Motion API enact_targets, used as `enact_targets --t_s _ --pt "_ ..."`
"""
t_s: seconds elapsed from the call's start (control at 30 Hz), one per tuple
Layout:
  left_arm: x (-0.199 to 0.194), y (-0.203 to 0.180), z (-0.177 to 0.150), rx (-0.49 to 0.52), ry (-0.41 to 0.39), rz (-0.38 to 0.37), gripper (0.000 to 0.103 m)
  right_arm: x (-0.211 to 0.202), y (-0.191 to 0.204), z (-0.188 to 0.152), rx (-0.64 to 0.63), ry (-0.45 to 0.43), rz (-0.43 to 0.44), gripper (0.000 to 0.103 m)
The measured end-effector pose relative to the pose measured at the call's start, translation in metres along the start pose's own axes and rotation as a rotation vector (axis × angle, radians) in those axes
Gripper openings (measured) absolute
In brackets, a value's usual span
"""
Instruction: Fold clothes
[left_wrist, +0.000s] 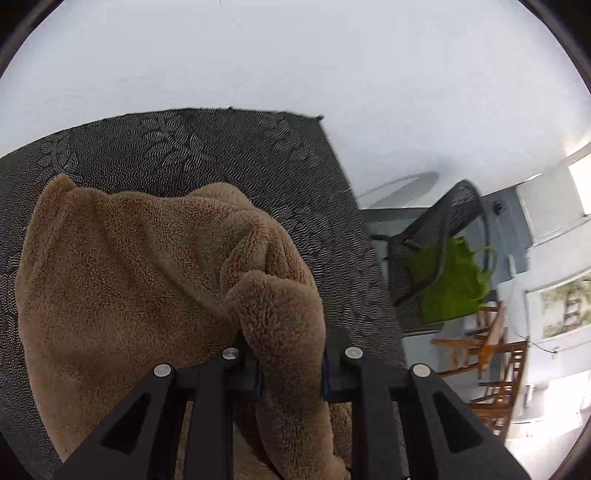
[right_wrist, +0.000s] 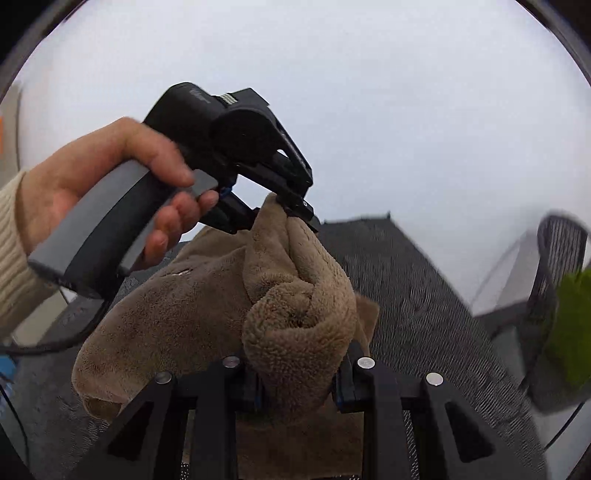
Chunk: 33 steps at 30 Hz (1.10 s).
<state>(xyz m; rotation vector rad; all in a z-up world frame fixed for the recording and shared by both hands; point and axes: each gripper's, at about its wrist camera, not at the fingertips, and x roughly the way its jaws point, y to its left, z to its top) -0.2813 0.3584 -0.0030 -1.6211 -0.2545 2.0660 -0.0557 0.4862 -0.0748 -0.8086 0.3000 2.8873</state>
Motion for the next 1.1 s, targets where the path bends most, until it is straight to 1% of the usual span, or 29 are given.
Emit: enact_targets --t_s 0.03,0.07,0.1,0.17,0.23,0.3,0.37,0.4,0.43,0.47,0.53,0.6,0.67,0.7,0.77,0.83,0.93,1.03,1.1 --pt "0.004 -0.002 0.000 -0.001 0.010 0.013 0.032 0.005 -0.005 -0.002 0.036 0.015 0.024 0.027" --pt "0.007 -0.003 0.000 -0.002 0.019 0.025 0.048 0.012 -0.009 -0.002 0.064 0.026 0.045 0.027" --pt "0.011 -0.005 0.000 -0.003 0.029 0.037 0.067 0.018 -0.024 0.000 0.087 0.034 0.061 0.027" --pt "0.009 -0.007 -0.002 0.008 0.028 0.047 0.083 0.026 -0.049 0.002 0.129 0.048 0.090 0.028" --pt "0.007 -0.012 -0.004 0.025 0.029 0.061 0.083 0.023 -0.050 -0.009 0.156 0.056 0.100 0.030" --pt "0.000 -0.019 -0.004 0.051 0.022 0.055 0.083 0.023 -0.056 -0.010 0.175 0.056 0.099 0.031" --pt "-0.015 -0.022 -0.008 0.075 0.013 0.026 0.083 0.019 -0.060 -0.011 0.189 0.058 0.085 0.035" --pt "-0.022 -0.021 -0.012 0.082 0.005 0.005 0.083 0.019 -0.061 -0.011 0.196 0.058 0.075 0.044" --pt "-0.035 -0.017 -0.017 0.089 -0.013 -0.019 0.083 0.021 -0.062 -0.010 0.203 0.057 0.065 0.048" --pt "-0.045 -0.016 -0.022 0.097 -0.031 -0.028 0.083 0.021 -0.063 -0.010 0.213 0.060 0.060 0.049" --pt "-0.069 -0.004 -0.036 0.120 -0.087 -0.016 0.084 0.014 -0.064 -0.013 0.243 0.084 0.081 0.049" --pt "-0.084 0.015 -0.053 0.131 -0.120 0.016 0.085 0.005 -0.063 -0.009 0.260 0.102 0.102 0.049" --pt "-0.099 0.035 -0.069 0.141 -0.152 0.048 0.085 0.002 -0.059 -0.009 0.254 0.101 0.118 0.049" --pt "-0.102 0.044 -0.078 0.136 -0.161 0.045 0.085 0.000 -0.056 -0.009 0.251 0.100 0.126 0.048" --pt "-0.108 0.061 -0.096 0.123 -0.179 0.038 0.085 -0.003 -0.053 -0.009 0.252 0.101 0.143 0.038" --pt "-0.114 0.078 -0.113 0.110 -0.197 0.030 0.085 -0.003 -0.054 -0.008 0.289 0.112 0.171 0.027" --pt "-0.124 0.104 -0.140 0.091 -0.224 0.020 0.086 -0.002 -0.059 -0.007 0.342 0.126 0.216 0.022" --pt "-0.123 0.107 -0.164 0.140 -0.223 0.050 0.086 -0.002 -0.064 -0.009 0.402 0.138 0.258 0.022" --pt "-0.122 0.107 -0.176 0.181 -0.236 0.063 0.089 -0.015 -0.062 -0.013 0.408 0.143 0.246 0.022"
